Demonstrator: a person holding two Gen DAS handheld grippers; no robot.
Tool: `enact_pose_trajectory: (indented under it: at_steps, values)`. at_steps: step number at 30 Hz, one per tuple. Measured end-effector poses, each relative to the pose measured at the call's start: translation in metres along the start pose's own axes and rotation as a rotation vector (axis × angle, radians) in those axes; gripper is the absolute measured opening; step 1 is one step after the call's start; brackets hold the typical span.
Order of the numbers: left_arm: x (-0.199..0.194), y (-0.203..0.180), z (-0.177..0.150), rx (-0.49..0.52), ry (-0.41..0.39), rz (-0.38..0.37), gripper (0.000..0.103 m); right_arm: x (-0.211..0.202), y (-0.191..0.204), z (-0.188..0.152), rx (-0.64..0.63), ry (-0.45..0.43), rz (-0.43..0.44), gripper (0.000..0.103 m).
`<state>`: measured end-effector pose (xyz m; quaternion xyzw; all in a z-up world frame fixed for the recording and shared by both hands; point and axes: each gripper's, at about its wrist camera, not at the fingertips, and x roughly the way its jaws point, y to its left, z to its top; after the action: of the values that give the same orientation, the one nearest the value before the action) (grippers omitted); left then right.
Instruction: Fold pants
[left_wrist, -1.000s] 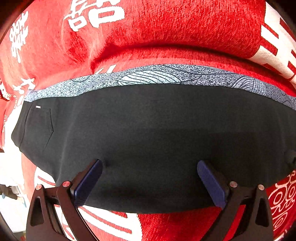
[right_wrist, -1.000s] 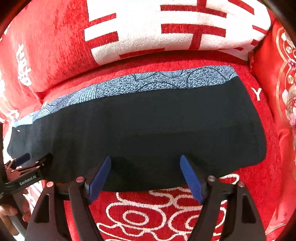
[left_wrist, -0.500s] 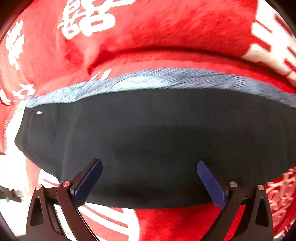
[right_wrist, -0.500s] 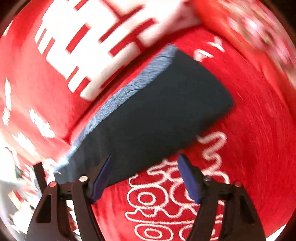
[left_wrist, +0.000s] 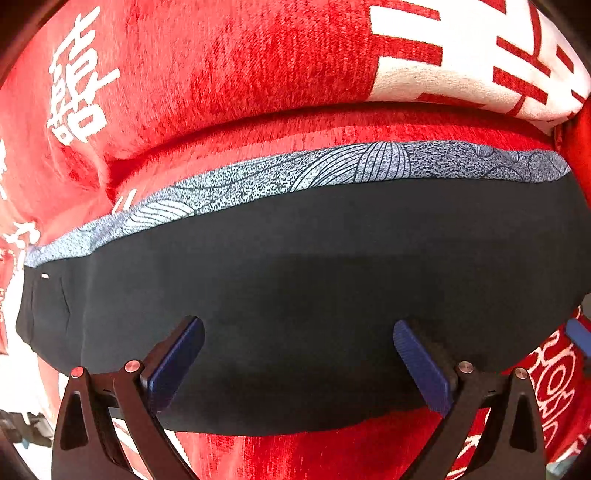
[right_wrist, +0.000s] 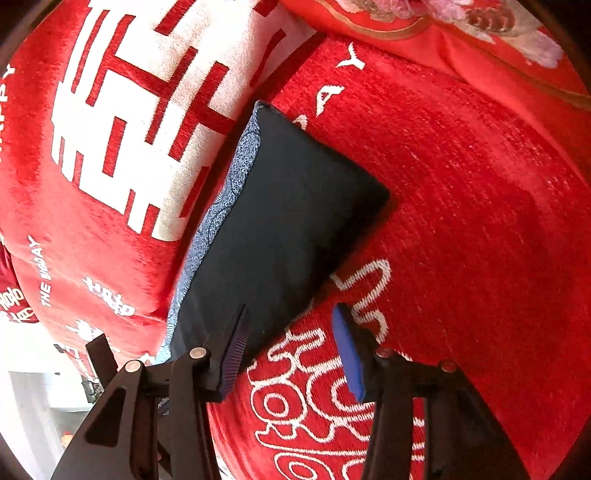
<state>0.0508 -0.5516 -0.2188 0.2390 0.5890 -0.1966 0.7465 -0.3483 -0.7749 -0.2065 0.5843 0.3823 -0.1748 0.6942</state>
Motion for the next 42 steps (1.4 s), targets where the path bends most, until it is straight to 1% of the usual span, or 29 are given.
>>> enact_pose_trajectory:
  at_steps: [3,8,16,24,28,30,32,33,34,35,36,37,38,41,42]
  values:
    - [0.005,0.005,0.002,-0.007,0.013,-0.009,0.103,0.002,-0.002,0.003,0.000,-0.001,0.013,0.051]
    - [0.006,0.008,0.001,-0.008,0.007,0.005,0.103,0.006,-0.001,0.009,-0.010,-0.018,0.029,0.051]
    - [0.010,0.008,0.001,-0.020,0.009,-0.002,0.103,0.019,0.008,0.021,-0.046,-0.034,0.048,0.053]
    - [0.011,0.011,0.000,-0.035,0.022,-0.009,0.103,0.020,0.006,0.017,-0.037,-0.022,0.084,0.053]
    - [0.012,0.010,0.000,-0.018,0.012,-0.011,0.103,0.034,0.017,0.033,-0.050,-0.029,0.095,0.053]
    - [0.013,0.011,0.001,-0.016,0.012,-0.016,0.103,0.043,0.025,0.039,-0.051,-0.016,0.070,0.053]
    - [0.011,0.012,0.004,-0.015,0.025,-0.012,0.103,0.043,0.032,0.040,-0.058,-0.007,-0.001,0.038]
    - [0.005,0.012,0.006,-0.012,0.021,0.004,0.100,0.041,0.035,0.040,-0.071,-0.003,-0.024,0.021]
    - [0.000,0.013,0.007,-0.017,0.007,0.011,0.084,0.038,0.039,0.039,-0.080,-0.006,-0.031,0.019]
    - [-0.005,0.014,0.009,-0.025,0.002,-0.005,0.073,0.035,0.043,0.038,-0.097,-0.009,-0.038,0.018]
    - [-0.011,0.017,0.011,-0.040,0.006,-0.044,0.073,0.032,0.049,0.036,-0.122,-0.011,-0.048,0.018]
    - [-0.018,0.019,0.012,-0.062,-0.008,-0.085,0.073,0.028,0.057,0.035,-0.155,-0.016,-0.056,0.018]
    - [-0.023,0.020,0.013,-0.063,-0.026,-0.100,0.073,0.025,0.062,0.034,-0.174,-0.019,-0.057,0.018]
    - [-0.023,0.006,0.014,0.005,-0.075,-0.102,0.073,0.016,0.078,0.032,-0.206,-0.032,-0.040,0.017]
    - [-0.010,-0.005,0.011,0.036,-0.051,-0.102,0.073,0.014,0.082,0.032,-0.211,-0.036,-0.032,0.017]
